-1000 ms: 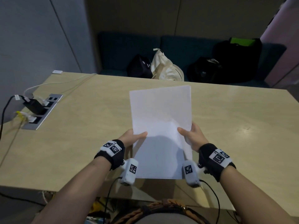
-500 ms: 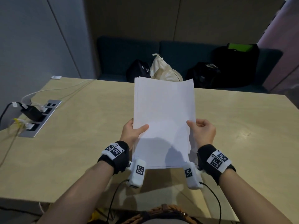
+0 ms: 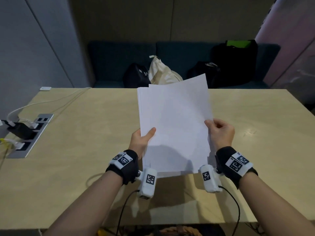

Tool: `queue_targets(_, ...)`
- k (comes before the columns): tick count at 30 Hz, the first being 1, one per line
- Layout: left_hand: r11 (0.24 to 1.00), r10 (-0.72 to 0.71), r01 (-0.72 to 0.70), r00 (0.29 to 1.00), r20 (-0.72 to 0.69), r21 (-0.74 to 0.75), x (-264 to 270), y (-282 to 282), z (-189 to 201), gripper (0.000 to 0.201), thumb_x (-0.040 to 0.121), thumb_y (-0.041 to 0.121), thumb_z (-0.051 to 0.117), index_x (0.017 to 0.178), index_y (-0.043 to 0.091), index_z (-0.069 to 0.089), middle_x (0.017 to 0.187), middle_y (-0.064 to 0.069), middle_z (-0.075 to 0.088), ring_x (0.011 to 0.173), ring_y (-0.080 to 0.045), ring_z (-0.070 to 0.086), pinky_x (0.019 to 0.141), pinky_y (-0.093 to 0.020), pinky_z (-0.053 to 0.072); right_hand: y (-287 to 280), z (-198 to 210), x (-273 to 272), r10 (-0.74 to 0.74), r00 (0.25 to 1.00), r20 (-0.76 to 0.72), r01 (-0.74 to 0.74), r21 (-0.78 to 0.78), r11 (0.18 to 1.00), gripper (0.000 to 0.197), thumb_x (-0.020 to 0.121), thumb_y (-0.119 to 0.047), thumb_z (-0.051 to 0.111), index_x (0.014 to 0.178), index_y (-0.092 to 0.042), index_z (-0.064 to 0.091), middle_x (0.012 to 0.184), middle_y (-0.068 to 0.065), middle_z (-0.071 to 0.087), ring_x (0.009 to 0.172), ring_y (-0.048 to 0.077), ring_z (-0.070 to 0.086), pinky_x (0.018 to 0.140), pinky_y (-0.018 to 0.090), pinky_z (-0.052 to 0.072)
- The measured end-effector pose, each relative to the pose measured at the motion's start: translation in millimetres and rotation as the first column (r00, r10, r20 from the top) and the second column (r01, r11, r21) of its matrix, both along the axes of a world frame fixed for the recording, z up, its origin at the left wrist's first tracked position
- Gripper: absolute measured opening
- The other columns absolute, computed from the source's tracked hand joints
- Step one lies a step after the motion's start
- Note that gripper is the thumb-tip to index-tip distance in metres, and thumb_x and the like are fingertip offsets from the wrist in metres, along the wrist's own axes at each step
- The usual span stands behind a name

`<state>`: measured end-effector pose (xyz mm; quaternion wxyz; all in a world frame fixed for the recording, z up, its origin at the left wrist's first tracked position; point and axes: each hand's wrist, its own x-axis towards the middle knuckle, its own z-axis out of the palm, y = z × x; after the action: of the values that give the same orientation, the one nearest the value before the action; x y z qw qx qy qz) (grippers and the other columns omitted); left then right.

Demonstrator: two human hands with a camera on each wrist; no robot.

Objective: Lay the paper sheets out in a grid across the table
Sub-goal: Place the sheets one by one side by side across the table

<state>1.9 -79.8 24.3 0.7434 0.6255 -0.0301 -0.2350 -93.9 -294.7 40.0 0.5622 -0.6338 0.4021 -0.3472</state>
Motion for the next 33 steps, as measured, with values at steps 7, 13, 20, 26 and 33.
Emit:
queue_targets(7, 0.997, -0.071, 0.071, 0.997, 0.006, 0.018, 0, -28, 9, 0.023, 0.089, 0.008, 0.059, 0.111, 0.002, 0.06, 0.097, -0.001, 0.067, 0.079, -0.008, 0.068, 0.071, -0.019, 0.054, -72, 13, -33, -0.056, 0.983, -0.177, 0.031, -0.146, 0.989, 0.021, 0.092, -0.014, 0.054, 0.099, 0.002, 0.065, 0.084, 0.008, 0.06, 0.083, 0.019, 0.052, 0.073, 0.023, 0.042)
queue_targets(13, 0.994, -0.085, 0.086, 0.996, -0.014, 0.066, -14, -75, 11, 0.02, 0.089, 0.008, 0.058, 0.109, 0.008, 0.058, 0.101, -0.001, 0.066, 0.095, -0.019, 0.063, 0.085, -0.024, 0.05, -172, 17, -61, -0.147, 0.906, -0.397, 0.02, -0.305, 0.952, 0.028, 0.097, -0.007, 0.037, 0.107, 0.011, 0.055, 0.09, 0.017, 0.052, 0.089, 0.031, 0.05, 0.076, 0.031, 0.033)
queue_targets(20, 0.985, -0.053, 0.051, 0.999, 0.011, 0.162, -48, -167, 10, 0.023, 0.088, 0.013, 0.061, 0.11, 0.008, 0.06, 0.107, -0.006, 0.065, 0.097, -0.022, 0.062, 0.081, -0.027, 0.049, -295, 8, -97, -0.208, 0.805, -0.556, 0.001, -0.348, 0.937, 0.03, 0.095, -0.002, 0.038, 0.115, 0.009, 0.057, 0.115, 0.035, 0.059, 0.109, 0.045, 0.054, 0.09, 0.044, 0.042)
queue_targets(26, 0.985, 0.015, -0.02, 1.0, 0.026, 0.17, -77, -233, 14, 0.025, 0.088, 0.015, 0.061, 0.112, 0.01, 0.059, 0.105, -0.005, 0.066, 0.095, -0.02, 0.063, 0.09, -0.032, 0.047, -383, -13, -129, -0.227, 0.711, -0.665, 0.004, -0.319, 0.948, 0.029, 0.088, 0.007, 0.042, 0.114, 0.01, 0.056, 0.115, 0.035, 0.06, 0.109, 0.047, 0.055, 0.091, 0.046, 0.045)
queue_targets(33, 0.975, 0.055, -0.061, 0.998, 0.034, 0.211, -91, -273, 5, 0.031, 0.089, 0.014, 0.06, 0.119, 0.007, 0.057, 0.107, -0.004, 0.065, 0.089, -0.01, 0.063, 0.081, -0.023, 0.049, -442, -34, -124, -0.155, 0.667, -0.728, -0.083, -0.28, 0.956, 0.031, 0.091, 0.002, 0.041, 0.119, 0.008, 0.054, 0.12, 0.032, 0.057, 0.113, 0.042, 0.055, 0.093, 0.046, 0.044)
